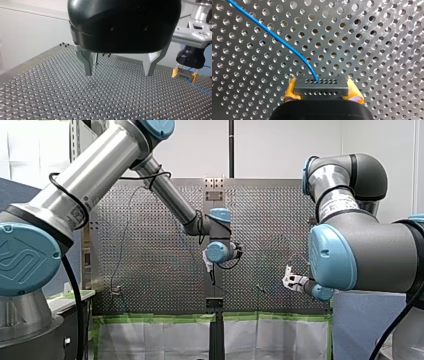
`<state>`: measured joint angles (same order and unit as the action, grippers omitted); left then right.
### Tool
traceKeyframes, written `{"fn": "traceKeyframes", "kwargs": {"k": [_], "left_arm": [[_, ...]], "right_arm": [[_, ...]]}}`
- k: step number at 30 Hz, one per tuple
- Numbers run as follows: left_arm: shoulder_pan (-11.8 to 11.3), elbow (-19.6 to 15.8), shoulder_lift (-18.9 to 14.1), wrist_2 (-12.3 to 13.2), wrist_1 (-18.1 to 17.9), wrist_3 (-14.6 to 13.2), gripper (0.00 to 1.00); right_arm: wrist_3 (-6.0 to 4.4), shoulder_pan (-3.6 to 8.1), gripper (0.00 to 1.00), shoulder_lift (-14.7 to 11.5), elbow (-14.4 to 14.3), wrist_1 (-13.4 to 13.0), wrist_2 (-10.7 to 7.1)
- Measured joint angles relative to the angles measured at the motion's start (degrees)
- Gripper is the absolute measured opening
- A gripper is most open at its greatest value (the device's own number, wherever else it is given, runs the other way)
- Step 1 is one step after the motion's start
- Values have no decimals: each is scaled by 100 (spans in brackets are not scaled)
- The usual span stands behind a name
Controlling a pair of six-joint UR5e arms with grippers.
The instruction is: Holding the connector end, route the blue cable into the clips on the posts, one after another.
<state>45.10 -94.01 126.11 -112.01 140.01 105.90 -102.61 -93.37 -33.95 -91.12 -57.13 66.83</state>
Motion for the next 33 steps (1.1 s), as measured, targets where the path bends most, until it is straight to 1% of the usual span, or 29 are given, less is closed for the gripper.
{"fn": "traceKeyframes", "kwargs": {"k": [33], "left_arm": [[-10, -1563, -1565, -7, 0, 1, 100]], "right_arm": [[3, -4, 0, 5, 1, 16, -2]]}}
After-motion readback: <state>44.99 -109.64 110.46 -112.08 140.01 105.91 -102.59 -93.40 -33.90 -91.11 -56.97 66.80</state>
